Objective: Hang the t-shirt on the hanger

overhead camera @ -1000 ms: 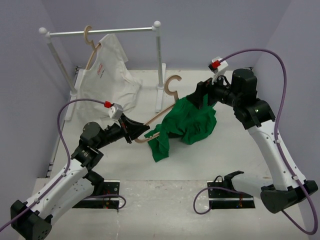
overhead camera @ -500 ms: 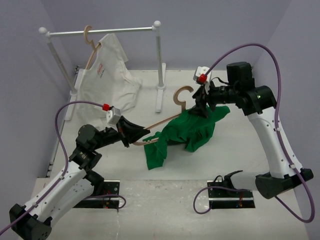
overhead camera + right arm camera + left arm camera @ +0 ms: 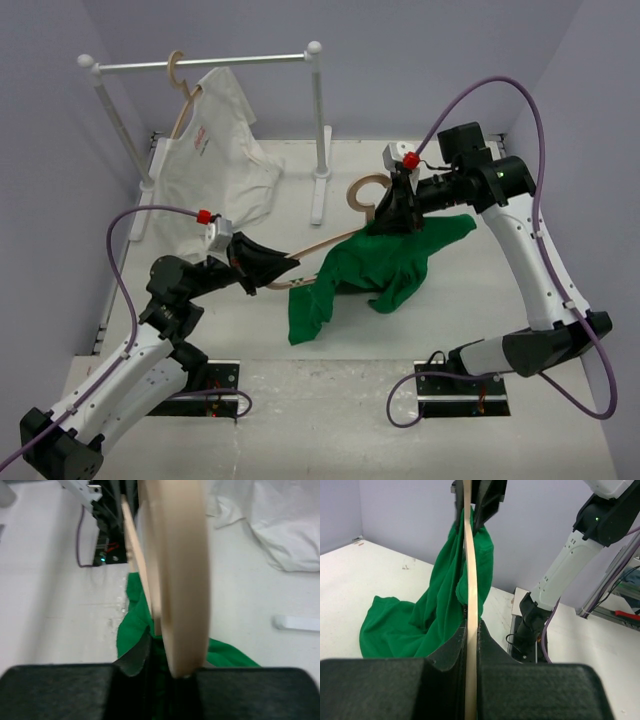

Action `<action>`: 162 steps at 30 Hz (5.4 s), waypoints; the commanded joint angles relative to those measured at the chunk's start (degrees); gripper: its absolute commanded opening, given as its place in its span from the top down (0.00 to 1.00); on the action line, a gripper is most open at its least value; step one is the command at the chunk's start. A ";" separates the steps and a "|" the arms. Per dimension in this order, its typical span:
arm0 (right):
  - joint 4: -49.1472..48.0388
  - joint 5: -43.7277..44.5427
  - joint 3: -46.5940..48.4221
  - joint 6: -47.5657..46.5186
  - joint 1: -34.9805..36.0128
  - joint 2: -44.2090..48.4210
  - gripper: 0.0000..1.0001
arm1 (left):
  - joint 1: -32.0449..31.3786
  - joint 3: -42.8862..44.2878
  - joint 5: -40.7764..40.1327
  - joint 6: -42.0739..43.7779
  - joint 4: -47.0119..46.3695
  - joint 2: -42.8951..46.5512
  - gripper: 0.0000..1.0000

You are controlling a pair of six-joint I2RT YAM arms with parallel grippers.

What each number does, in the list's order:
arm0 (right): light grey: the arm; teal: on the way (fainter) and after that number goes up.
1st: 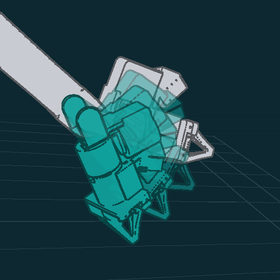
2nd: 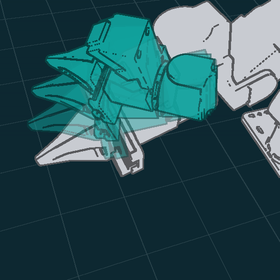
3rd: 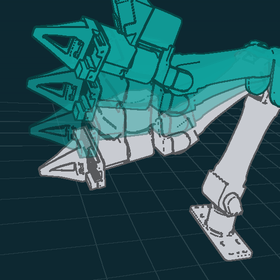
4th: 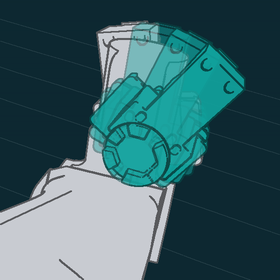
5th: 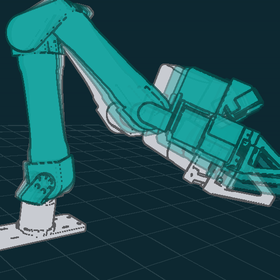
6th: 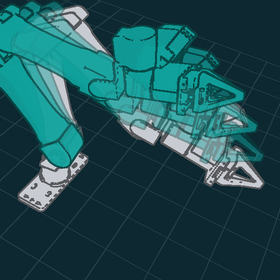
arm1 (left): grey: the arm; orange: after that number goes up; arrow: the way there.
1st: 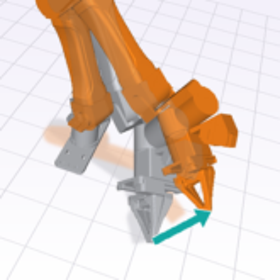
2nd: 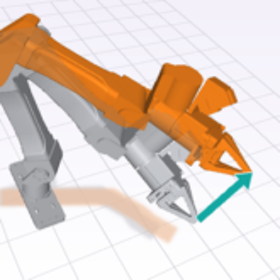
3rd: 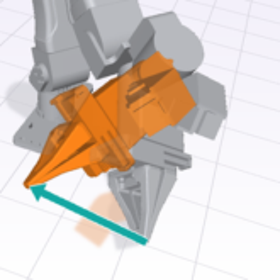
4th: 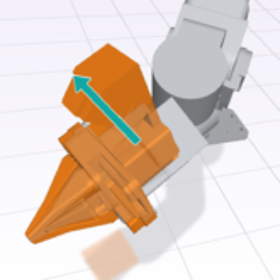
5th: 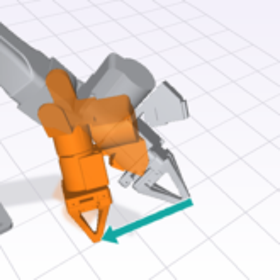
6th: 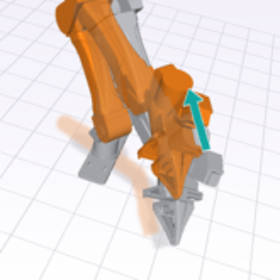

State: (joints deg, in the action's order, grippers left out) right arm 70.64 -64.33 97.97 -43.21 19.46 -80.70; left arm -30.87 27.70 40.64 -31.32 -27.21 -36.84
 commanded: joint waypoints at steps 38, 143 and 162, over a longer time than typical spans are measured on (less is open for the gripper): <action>-30.12 3.25 -10.16 19.13 -2.85 11.79 1.00 | -1.12 -14.18 -11.46 -28.79 -31.05 -13.77 0.17; -33.65 20.93 -17.88 24.14 1.90 17.63 1.00 | -3.22 0.83 -20.44 -37.34 -18.16 -39.34 0.50; -32.57 23.58 -20.08 24.31 1.90 18.56 1.00 | 0.15 -0.17 -26.10 -28.44 -0.26 -32.07 1.00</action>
State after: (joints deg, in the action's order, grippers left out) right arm 39.47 -41.40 79.14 -18.90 21.10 -65.04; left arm -33.58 25.93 19.33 -65.12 -35.65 -72.80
